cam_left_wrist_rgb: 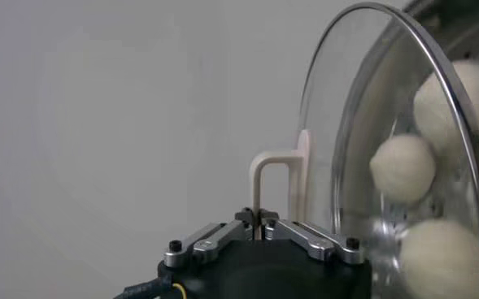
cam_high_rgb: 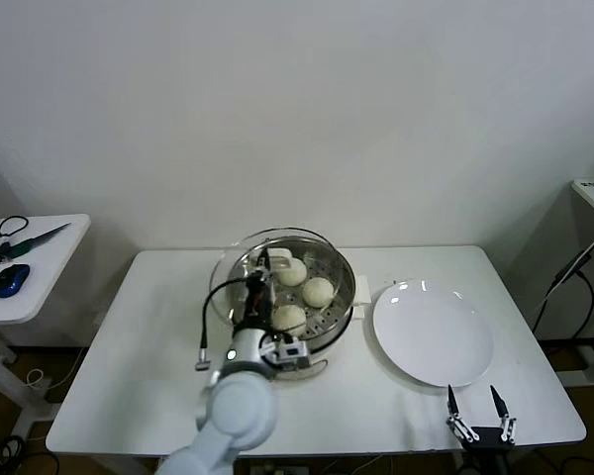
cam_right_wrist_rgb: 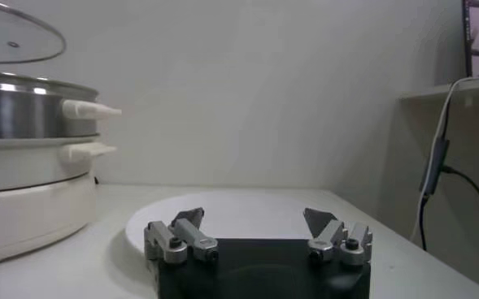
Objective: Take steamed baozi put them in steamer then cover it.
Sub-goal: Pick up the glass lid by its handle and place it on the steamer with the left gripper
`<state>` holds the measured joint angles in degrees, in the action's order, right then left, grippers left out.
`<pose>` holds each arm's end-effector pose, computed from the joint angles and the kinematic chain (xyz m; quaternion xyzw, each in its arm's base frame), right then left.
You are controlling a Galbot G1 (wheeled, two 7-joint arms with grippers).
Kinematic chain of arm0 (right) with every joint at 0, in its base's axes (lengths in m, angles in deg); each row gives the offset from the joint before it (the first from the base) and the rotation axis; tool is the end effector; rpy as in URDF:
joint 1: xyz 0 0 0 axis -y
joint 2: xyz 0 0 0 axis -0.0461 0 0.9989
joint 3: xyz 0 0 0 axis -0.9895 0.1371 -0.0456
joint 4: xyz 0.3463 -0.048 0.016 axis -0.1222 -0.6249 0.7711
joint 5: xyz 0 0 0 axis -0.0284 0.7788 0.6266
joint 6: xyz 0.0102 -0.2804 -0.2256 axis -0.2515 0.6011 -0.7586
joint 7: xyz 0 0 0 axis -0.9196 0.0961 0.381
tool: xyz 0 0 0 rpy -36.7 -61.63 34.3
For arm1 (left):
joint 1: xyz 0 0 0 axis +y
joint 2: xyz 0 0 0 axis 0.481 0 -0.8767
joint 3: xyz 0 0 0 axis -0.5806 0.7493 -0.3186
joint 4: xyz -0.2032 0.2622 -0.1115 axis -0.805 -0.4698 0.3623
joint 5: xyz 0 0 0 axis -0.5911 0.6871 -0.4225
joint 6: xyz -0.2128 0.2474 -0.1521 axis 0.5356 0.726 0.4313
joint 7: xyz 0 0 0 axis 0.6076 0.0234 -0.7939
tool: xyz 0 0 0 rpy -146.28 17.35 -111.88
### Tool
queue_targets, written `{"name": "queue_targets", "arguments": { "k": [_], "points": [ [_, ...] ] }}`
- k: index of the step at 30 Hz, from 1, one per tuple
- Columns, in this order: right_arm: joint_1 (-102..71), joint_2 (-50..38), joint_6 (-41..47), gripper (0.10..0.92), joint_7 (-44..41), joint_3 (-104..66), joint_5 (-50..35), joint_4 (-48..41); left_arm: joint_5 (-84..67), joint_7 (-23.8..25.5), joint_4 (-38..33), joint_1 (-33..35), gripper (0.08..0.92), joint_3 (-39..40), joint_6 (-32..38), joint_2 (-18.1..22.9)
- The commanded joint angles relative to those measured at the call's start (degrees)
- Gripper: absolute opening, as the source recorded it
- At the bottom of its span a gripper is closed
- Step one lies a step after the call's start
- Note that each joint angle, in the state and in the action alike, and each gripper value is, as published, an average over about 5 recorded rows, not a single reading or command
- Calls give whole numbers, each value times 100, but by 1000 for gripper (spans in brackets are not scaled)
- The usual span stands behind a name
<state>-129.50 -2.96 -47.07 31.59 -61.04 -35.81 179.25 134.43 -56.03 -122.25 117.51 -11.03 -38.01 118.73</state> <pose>0.1030 -0.1216 -0.4508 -0.0287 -0.9992 0.0181 0.0202 0.2755 -0.1333 -0.2254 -0.0062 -0.7562 -0.6543 0.0028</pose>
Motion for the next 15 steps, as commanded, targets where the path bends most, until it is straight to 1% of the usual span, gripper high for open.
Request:
{"name": "queue_targets", "arguments": {
  "k": [1, 5, 15],
  "points": [
    [-13, -27, -38, 823, 8, 10, -83, 24, 893, 58, 533, -124, 134, 478, -77, 1033],
    [-36, -32, -80, 823, 21, 6, -112, 15, 969, -71, 755, -89, 134, 454, -31, 1121],
    [-38, -20, -149, 823, 46, -27, -196, 3, 1027, -296, 1075, -15, 134, 237, 65, 1018]
  ]
}}
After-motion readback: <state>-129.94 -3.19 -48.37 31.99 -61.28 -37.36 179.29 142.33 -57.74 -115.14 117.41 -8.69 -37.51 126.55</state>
